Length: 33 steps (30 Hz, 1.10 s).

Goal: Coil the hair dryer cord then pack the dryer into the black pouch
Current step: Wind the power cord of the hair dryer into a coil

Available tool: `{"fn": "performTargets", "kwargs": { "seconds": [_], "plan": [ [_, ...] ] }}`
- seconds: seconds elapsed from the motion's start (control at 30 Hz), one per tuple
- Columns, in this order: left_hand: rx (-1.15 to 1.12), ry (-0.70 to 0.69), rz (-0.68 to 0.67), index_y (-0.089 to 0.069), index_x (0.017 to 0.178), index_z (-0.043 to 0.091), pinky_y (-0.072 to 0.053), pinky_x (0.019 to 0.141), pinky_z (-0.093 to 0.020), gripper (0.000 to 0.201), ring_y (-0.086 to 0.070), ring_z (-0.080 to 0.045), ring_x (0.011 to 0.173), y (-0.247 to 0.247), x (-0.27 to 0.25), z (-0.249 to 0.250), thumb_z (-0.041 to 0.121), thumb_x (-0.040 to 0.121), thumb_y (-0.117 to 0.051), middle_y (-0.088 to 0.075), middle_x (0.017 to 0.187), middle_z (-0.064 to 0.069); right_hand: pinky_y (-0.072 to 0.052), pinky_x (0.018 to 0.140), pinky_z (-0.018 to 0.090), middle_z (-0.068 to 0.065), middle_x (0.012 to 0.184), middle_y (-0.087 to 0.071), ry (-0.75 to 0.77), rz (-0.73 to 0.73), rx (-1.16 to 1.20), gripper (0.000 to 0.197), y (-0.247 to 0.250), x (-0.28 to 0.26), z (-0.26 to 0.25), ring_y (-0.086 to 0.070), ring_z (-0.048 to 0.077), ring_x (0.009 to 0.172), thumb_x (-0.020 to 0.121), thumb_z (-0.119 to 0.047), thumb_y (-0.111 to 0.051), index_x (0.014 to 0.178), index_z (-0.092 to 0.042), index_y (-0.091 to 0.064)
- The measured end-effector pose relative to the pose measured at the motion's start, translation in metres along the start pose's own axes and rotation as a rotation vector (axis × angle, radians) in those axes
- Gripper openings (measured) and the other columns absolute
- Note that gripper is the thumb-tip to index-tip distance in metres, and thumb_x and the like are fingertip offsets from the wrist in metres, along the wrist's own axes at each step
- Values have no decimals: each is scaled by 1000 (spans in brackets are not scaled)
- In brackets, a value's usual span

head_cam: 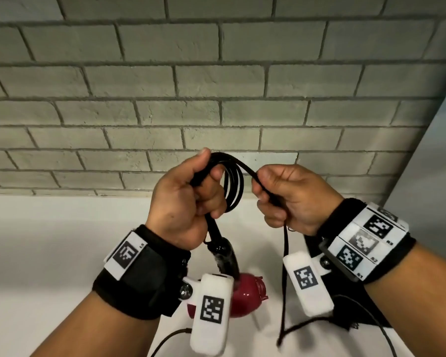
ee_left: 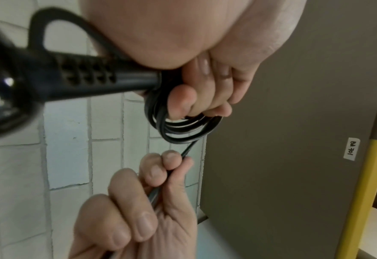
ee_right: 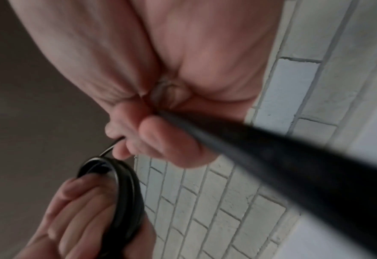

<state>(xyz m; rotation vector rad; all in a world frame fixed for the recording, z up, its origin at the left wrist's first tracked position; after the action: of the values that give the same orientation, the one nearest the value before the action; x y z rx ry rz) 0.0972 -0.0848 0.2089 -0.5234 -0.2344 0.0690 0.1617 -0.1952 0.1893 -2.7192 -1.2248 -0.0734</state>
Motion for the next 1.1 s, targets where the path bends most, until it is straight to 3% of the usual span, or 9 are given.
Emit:
{"fn": "performTargets", "kwargs": {
  "seconds": [0.23, 0.4, 0.5, 0.57, 0.67, 0.77, 0.87, 1.0, 1.1],
  "plan": [
    [30, -8, -9, -53, 64, 11, -16, 42, -27, 35, -12, -11, 36, 4, 6, 11, 38, 85, -46, -19, 39, 9, -44, 51, 31, 5, 65, -60, 63, 38, -128, 26, -9, -5, 5, -49, 20, 44, 98, 1, -44, 90, -12, -66],
    [-9, 32, -127, -55, 62, 11, -14, 41, -28, 36, -7, -13, 38, -9, 2, 9, 37, 85, -44, -10, 45, 5, -19, 56, 33, 2, 57, -32, -145, -262, 407, 11, -39, -13, 16, -24, 16, 52, 78, -6, -45, 72, -10, -53],
    [-7, 51, -156, -55, 63, 11, -17, 39, -26, 36, -9, -13, 37, -14, -1, 2, 38, 84, -46, -11, 46, 5, -6, 57, 38, -1, 49, -20, -179, -162, 394, 18, -36, -7, 19, -11, 15, 46, 70, -24, -44, 57, -13, -37],
    [-17, 62, -158, -55, 64, 11, -18, 39, -26, 35, -9, -13, 37, -17, -2, -1, 38, 84, -47, -11, 46, 5, -7, 52, 34, 0, 51, -30, -122, -22, 230, 43, -30, -5, 17, -10, 13, 42, 74, -52, -49, 66, -9, -46],
    [-33, 57, -163, -54, 65, 10, -16, 40, -27, 34, -9, -13, 37, -22, -1, -2, 38, 85, -46, -11, 46, 5, -16, 45, 24, 0, 68, -51, 44, 157, -54, 70, -26, -4, 3, -23, 15, 41, 78, -77, -31, 94, -15, -61],
    [-21, 52, -200, -53, 67, 11, -15, 40, -28, 35, -10, -13, 37, -28, -2, -7, 38, 87, -44, -13, 45, 4, -31, 42, 23, 9, 66, -56, 126, 297, -179, 71, -29, -4, -8, -48, 28, 51, 83, -76, -26, 75, -17, -66],
    [-70, 59, -242, -53, 70, 10, -23, 39, -26, 37, -14, -12, 34, -34, -6, -16, 37, 92, -40, -13, 45, 4, -43, 43, 27, 7, 51, -54, 105, 386, -151, 71, -27, -4, -12, -58, 29, 44, 86, -74, -29, 51, -20, -59],
    [-138, 41, -292, -55, 79, 5, -29, 41, -27, 42, -22, -9, 32, -41, -9, -15, 38, 95, -36, -16, 45, 5, -34, 33, 23, 9, 45, -49, 67, 357, 26, 70, -31, 3, -8, -47, 26, 30, 91, -65, -36, 42, -19, -53],
    [-180, 25, -336, -60, 86, -1, -23, 42, -29, 53, -15, -12, 36, -43, -10, -6, 42, 96, -30, -17, 45, 4, -29, 39, 24, 7, 48, -43, 62, 220, 78, 63, -36, 7, -9, -45, 28, 42, 88, -67, -43, 47, -19, -48]
  ]
}}
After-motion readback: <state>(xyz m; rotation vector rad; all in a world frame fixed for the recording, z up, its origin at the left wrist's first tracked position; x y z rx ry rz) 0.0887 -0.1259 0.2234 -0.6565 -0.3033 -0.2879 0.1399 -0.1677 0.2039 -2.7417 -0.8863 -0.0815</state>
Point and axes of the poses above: each hand's wrist, its own x-axis towards the middle knuckle, its own y-axis out of the back of the hand, z = x × y, the point moved 9 cm from there along x, towards the middle knuckle
